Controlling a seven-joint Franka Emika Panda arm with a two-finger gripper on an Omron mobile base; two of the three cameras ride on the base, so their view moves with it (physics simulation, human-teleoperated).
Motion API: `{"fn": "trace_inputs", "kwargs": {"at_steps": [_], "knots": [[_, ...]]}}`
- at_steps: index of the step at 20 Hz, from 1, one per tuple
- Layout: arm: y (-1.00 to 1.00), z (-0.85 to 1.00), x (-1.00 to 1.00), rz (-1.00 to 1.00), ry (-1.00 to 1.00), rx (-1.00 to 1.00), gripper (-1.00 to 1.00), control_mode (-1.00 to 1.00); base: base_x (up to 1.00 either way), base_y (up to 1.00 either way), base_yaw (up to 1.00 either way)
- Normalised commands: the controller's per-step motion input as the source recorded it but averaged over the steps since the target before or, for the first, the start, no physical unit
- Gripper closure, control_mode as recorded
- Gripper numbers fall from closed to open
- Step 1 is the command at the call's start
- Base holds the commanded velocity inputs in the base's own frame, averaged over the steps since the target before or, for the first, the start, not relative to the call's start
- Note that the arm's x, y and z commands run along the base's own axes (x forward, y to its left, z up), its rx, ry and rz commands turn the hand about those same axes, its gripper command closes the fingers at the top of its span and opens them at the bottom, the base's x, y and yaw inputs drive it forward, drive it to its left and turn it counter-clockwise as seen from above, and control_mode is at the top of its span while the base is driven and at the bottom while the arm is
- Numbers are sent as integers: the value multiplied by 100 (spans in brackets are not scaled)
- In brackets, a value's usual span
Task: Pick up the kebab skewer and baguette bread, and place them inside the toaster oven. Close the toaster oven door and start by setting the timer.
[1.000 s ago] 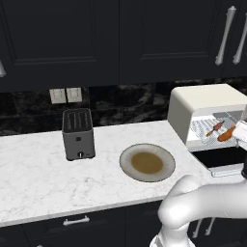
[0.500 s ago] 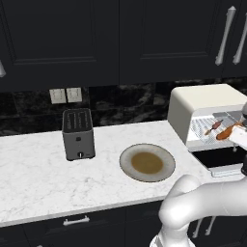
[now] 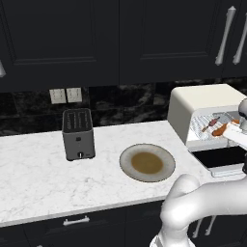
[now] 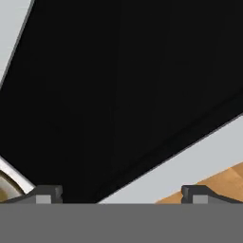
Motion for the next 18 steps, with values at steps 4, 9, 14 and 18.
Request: {"fn": "trace_inputs", "kwargs": {"at_steps": [4, 9, 14, 18], "knots": [[40, -12, 59, -2, -1, 0, -100, -100, 0, 0, 0], [32, -7, 65, -2, -3, 0, -100, -100, 0, 0, 0], [7, 0, 63, -4, -7, 0, -100, -100, 0, 0, 0], [0, -3, 19, -8, -6, -2, -100, -100, 0, 0, 0]]}}
